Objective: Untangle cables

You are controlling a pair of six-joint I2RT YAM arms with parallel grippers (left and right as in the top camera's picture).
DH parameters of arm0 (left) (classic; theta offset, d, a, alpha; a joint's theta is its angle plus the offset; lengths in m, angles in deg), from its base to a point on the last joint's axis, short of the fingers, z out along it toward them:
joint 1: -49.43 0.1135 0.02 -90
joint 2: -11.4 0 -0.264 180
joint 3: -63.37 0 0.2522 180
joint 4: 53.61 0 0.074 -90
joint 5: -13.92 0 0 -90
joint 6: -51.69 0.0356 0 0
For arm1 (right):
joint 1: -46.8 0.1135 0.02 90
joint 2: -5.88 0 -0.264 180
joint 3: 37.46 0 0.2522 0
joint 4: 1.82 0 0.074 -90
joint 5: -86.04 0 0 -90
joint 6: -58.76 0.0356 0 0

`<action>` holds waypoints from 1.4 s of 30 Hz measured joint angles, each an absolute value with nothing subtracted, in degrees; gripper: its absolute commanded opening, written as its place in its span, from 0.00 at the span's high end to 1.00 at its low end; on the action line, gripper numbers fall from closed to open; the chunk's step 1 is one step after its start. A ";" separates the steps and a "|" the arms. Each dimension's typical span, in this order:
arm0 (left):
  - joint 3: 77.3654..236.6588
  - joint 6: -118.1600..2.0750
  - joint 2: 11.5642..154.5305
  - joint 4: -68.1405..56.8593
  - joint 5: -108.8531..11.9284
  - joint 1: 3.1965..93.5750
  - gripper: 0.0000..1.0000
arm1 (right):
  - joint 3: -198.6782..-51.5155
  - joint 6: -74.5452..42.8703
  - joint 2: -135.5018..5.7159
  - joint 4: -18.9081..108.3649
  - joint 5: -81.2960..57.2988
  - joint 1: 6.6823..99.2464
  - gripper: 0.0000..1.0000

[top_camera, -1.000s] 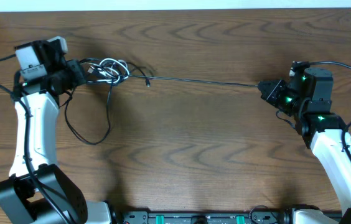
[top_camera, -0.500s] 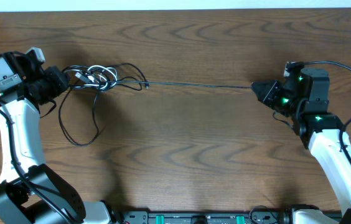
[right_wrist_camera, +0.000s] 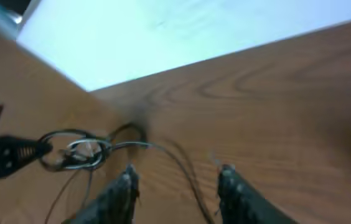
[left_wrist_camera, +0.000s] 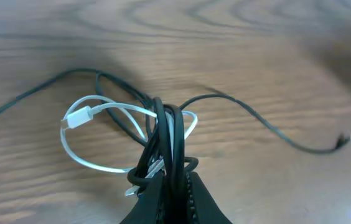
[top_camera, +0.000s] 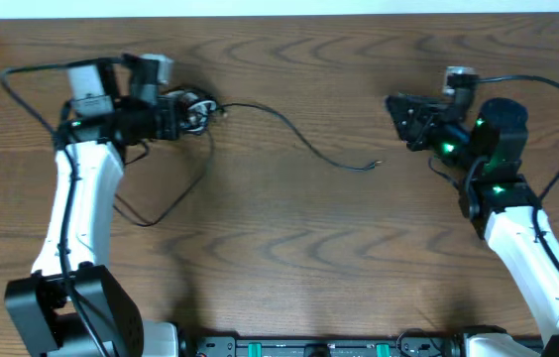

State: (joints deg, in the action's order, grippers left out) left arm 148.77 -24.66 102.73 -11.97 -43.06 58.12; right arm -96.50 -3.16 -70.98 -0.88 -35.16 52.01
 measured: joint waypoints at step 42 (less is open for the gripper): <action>148.86 -23.04 102.69 -27.12 2.84 37.07 0.92 | -96.48 -39.81 -73.23 -1.23 -38.70 66.35 0.15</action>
State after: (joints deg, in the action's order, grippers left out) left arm 148.86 -23.04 102.69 -27.12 2.84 37.07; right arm -96.48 -39.81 -73.23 -1.23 -38.70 66.35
